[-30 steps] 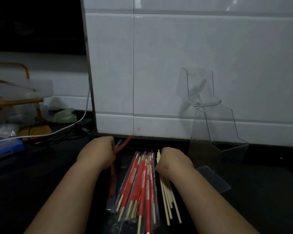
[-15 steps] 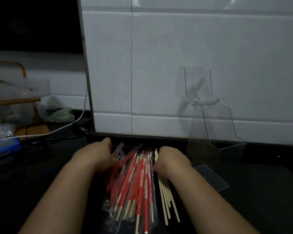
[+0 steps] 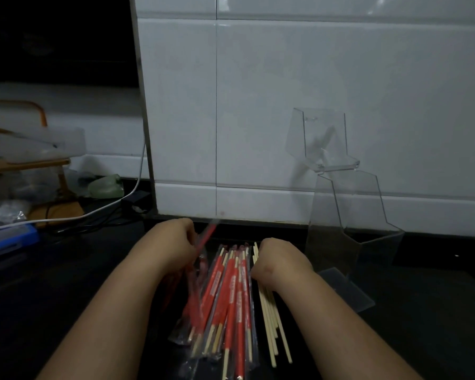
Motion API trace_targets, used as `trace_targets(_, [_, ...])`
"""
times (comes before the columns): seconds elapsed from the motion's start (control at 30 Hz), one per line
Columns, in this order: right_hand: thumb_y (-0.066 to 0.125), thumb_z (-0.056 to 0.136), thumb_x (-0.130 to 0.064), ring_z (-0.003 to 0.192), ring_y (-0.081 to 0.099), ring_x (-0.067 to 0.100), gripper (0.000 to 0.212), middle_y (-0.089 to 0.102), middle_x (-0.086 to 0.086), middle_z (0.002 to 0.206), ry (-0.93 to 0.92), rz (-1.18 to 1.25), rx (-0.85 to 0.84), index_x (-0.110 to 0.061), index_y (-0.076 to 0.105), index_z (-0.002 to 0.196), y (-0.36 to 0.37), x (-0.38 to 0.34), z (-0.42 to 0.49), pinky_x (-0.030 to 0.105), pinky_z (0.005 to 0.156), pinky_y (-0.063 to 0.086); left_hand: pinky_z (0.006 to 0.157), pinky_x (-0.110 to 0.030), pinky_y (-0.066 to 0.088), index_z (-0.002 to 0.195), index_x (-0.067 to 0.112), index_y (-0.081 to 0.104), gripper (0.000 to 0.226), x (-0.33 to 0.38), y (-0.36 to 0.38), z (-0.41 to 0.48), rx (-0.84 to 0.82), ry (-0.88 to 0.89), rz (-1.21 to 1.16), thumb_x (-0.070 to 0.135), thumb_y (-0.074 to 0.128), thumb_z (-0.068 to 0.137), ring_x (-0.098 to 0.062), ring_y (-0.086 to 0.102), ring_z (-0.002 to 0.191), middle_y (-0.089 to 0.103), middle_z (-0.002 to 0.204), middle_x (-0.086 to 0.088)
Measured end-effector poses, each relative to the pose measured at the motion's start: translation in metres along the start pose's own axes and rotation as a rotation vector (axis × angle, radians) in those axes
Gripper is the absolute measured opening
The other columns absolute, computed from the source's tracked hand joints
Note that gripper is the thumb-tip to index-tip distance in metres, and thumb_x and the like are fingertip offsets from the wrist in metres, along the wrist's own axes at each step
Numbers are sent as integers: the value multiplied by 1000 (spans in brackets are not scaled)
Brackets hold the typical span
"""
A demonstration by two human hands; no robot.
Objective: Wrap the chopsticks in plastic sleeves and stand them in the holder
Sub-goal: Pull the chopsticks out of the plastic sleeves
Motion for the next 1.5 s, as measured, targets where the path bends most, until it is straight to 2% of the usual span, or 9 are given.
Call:
trace_targets(0.2, [65,87,-39,94,65,24,26,66,4,105,-9,9,-6,-17,64,101,0,0,0,31,75,52,71,-28,53,74,19,68,20,-11,1,-1,-215,-84,136,38,66,83,-15,65,76,67,76,2])
trace_targets(0.3, [67,86,-39,92,65,24,24,67,5,102,-8,6,-14,-17,63,96,1,-1,0,31,75,52,68,-27,49,71,20,64,25,-12,1,-1,-208,-87,176,44,70,77,-15,63,75,63,75,4])
trace_targets(0.47, [67,86,-38,92,65,25,27,67,5,101,5,11,-23,-16,65,100,0,-1,0,32,75,52,95,-40,48,118,28,51,62,1,13,-8,-258,-84,242,68,69,75,-29,52,118,47,124,-5])
trace_targets(0.6, [67,86,-38,90,65,24,23,67,5,100,8,9,-22,-17,63,93,0,-1,0,30,73,51,98,-37,47,130,29,49,60,1,18,-5,-306,-60,258,51,74,79,-28,54,120,47,135,-6])
trace_targets(0.73, [65,87,-36,92,64,24,24,66,4,103,10,14,-10,-17,64,101,-1,-1,-1,30,74,50,91,-30,44,124,20,56,43,-4,14,1,-305,-55,278,29,73,86,-24,56,118,56,133,-7])
trace_targets(0.97, [62,89,-27,104,60,24,28,61,4,116,-14,9,-7,-19,54,115,-4,-1,-4,32,77,48,91,-27,44,123,18,62,37,-26,8,11,-244,-139,274,21,71,87,-23,60,116,62,126,-5])
trace_targets(1.27, [59,91,-14,104,61,25,27,62,7,118,-1,-35,-69,-14,62,117,-7,0,-6,31,77,48,81,-35,50,80,37,45,27,-24,4,7,-151,-53,247,40,72,80,-21,54,95,48,99,5])
trace_targets(1.4, [57,89,-10,103,62,26,28,63,8,116,12,-58,-73,-12,63,116,-8,0,-5,30,75,48,89,-40,52,86,39,51,29,-16,5,3,-199,-7,265,38,78,75,-20,54,99,46,101,8])
trace_targets(1.5, [59,89,-11,102,62,25,27,63,8,115,20,-70,-68,-12,63,116,-8,0,-6,32,79,51,88,-34,50,99,35,59,30,-17,8,4,-234,-3,333,32,79,77,-22,58,105,53,112,3])
Point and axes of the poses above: each hand's wrist, its own z-axis towards the middle knuckle, its own y-axis out of the palm, x = y × z, the point moved 3 cm from there along z, towards the middle knuckle
